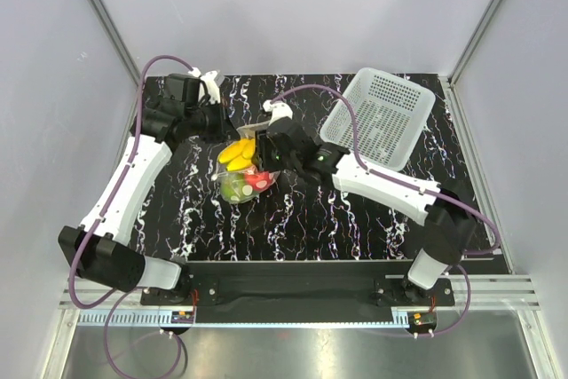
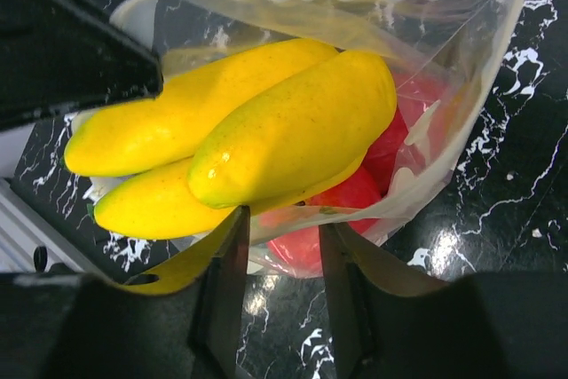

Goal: Place the food in the zip-top bag and seal the zipper
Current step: Adjust the zipper food storage bag at the center of the board.

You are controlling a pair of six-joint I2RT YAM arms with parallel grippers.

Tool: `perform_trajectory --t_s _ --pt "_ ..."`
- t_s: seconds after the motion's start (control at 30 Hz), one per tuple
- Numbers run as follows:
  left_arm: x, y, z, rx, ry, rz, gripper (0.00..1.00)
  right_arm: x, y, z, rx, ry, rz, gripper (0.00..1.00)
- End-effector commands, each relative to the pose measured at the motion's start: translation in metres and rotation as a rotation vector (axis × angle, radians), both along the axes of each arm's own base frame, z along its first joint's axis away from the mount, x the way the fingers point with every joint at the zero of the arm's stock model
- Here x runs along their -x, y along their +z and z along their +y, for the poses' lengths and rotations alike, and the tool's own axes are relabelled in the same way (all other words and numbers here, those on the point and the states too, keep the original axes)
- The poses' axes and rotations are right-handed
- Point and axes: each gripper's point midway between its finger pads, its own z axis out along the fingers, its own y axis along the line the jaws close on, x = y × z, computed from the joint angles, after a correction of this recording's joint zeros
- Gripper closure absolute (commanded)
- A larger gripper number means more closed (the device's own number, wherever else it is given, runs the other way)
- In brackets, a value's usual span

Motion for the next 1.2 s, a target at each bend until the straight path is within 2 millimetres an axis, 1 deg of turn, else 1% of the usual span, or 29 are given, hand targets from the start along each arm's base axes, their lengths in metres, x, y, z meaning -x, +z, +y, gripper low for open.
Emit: perform_trajectory --t_s 0.0,0.07,0.1,0.13,0.2,0.23,0.27,0.33,0.37,0.43,0.47,0.5,0.53,0.57,0.6,0.63,0.67,0.7,0.73,0.83,0.87,0.97,1.0,1.07,1.1,1.13,1.17 --pt "-0.004 0.022 -0.006 0.062 -0.036 -0.052 1.0 -0.02 0.006 0.0 0.014 -0.098 0.018 0.6" --pt "-0.005 0.022 -0.006 0.063 -0.036 -0.051 1.0 -0.025 0.002 0.002 0.022 -0.112 0.02 0.64" --pt "-0.005 0.023 -0.005 0.065 -0.035 -0.054 1.0 -0.027 0.002 0.002 0.024 -0.125 0.018 0.74" --pt "-0.005 0.022 -0.005 0.065 -0.035 -0.051 1.0 -0.028 -0.001 0.0 0.038 -0.138 0.027 0.79" --pt "-0.004 0.022 -0.005 0.067 -0.036 -0.048 1.0 -0.028 0.003 0.001 0.038 -0.143 0.032 0.87" --pt "-0.004 0.024 -0.006 0.072 -0.04 -0.048 1.0 -0.027 0.004 0.0 0.04 -0.14 0.037 0.94" --pt "-0.004 0.025 -0.006 0.072 -0.04 -0.052 1.0 -0.023 0.013 0.001 0.016 -0.128 0.038 1.0" --pt "-0.004 0.028 -0.005 0.071 -0.041 -0.051 1.0 -0.017 0.024 0.001 -0.012 -0.11 0.045 1.0" --pt "-0.003 0.029 -0.005 0.07 -0.042 -0.051 1.0 -0.011 0.04 0.002 -0.045 -0.088 0.045 1.0" --pt "-0.001 0.032 -0.006 0.072 -0.049 -0.047 1.0 -0.001 0.052 0.001 -0.059 -0.053 0.073 1.0" --pt "-0.001 0.033 -0.004 0.066 -0.046 -0.048 1.0 0.009 0.071 0.007 -0.104 0.002 0.085 1.0" --pt "0.003 0.032 -0.004 0.061 -0.048 -0.026 1.0 0.014 0.078 0.008 -0.119 0.022 0.094 1.0" --pt "0.004 0.04 -0.004 0.066 -0.055 -0.039 1.0 0.02 0.084 0.008 -0.132 0.039 0.113 1.0" --pt "0.007 0.042 -0.005 0.07 -0.065 -0.039 1.0 0.026 0.1 0.009 -0.168 0.066 0.109 1.0" --pt "0.012 0.045 -0.005 0.072 -0.069 -0.031 1.0 0.029 0.107 0.007 -0.182 0.069 0.104 1.0" --pt "0.013 0.053 -0.005 0.08 -0.07 -0.047 1.0 0.03 0.113 0.005 -0.194 0.065 0.094 1.0" --pt "0.015 0.057 -0.007 0.09 -0.078 -0.049 1.0 0.029 0.123 -0.002 -0.205 0.049 0.071 1.0" --pt "0.018 0.065 -0.008 0.097 -0.081 -0.063 1.0 0.028 0.124 -0.007 -0.194 0.036 0.065 1.0" --pt "0.02 0.068 -0.01 0.102 -0.088 -0.066 1.0 0.027 0.131 -0.011 -0.198 0.027 0.053 1.0" --pt "0.023 0.074 -0.017 0.121 -0.11 -0.06 1.0 0.025 0.135 -0.018 -0.191 0.016 0.041 1.0" --pt "0.025 0.075 -0.021 0.129 -0.125 -0.053 1.0 0.026 0.14 -0.021 -0.196 0.015 0.033 1.0" --pt "0.022 0.072 -0.031 0.151 -0.148 -0.032 1.0 0.023 0.143 -0.03 -0.179 -0.001 0.011 1.0" --pt "0.016 0.07 -0.034 0.155 -0.144 -0.031 1.0 0.02 0.141 -0.033 -0.171 -0.013 0.009 1.0" --pt "0.012 0.069 -0.04 0.167 -0.15 -0.022 1.0 0.015 0.128 -0.038 -0.139 -0.02 0.032 1.0" --pt "0.006 0.069 -0.044 0.167 -0.151 -0.017 1.0 0.011 0.122 -0.042 -0.127 -0.03 0.047 1.0" --pt "0.005 0.073 -0.048 0.176 -0.167 -0.017 1.0 0.012 0.118 -0.043 -0.115 -0.023 0.053 1.0" --pt "0.004 0.076 -0.051 0.181 -0.179 -0.022 1.0 0.013 0.119 -0.043 -0.114 -0.014 0.05 1.0"
